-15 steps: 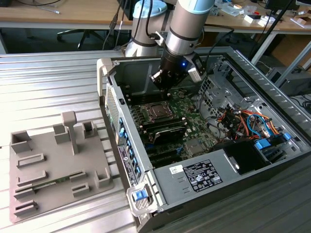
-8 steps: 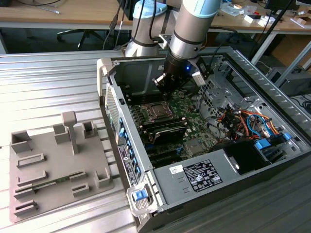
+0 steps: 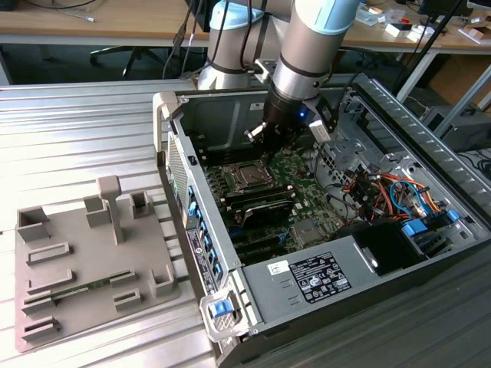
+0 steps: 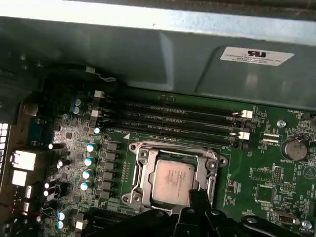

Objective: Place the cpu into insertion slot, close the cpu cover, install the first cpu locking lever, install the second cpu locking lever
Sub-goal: 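Install the first cpu locking lever, then install the second cpu locking lever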

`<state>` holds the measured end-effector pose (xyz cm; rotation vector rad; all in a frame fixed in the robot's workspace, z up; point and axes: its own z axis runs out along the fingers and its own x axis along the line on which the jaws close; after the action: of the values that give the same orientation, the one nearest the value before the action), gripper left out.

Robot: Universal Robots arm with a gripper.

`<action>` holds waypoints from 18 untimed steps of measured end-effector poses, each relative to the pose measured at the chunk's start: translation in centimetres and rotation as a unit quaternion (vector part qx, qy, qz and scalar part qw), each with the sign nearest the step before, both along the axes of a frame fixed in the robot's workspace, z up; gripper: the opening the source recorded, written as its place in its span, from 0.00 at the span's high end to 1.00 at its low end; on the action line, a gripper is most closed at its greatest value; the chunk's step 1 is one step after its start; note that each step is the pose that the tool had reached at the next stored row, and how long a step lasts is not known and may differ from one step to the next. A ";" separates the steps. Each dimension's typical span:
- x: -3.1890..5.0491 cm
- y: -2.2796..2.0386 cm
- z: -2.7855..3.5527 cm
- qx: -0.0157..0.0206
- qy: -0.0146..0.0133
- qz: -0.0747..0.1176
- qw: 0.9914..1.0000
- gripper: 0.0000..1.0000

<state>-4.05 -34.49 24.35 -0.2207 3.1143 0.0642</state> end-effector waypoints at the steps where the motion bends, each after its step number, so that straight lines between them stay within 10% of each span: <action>1: -0.01 -0.03 0.30 0.000 0.000 0.000 1.000 0.89; 9: 0.00 -0.10 1.99 0.000 0.000 0.000 1.000 0.89; 18: 0.00 -0.10 2.11 0.000 0.000 0.000 1.000 0.89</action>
<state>-4.05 -34.59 26.46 -0.2206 3.1141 0.0646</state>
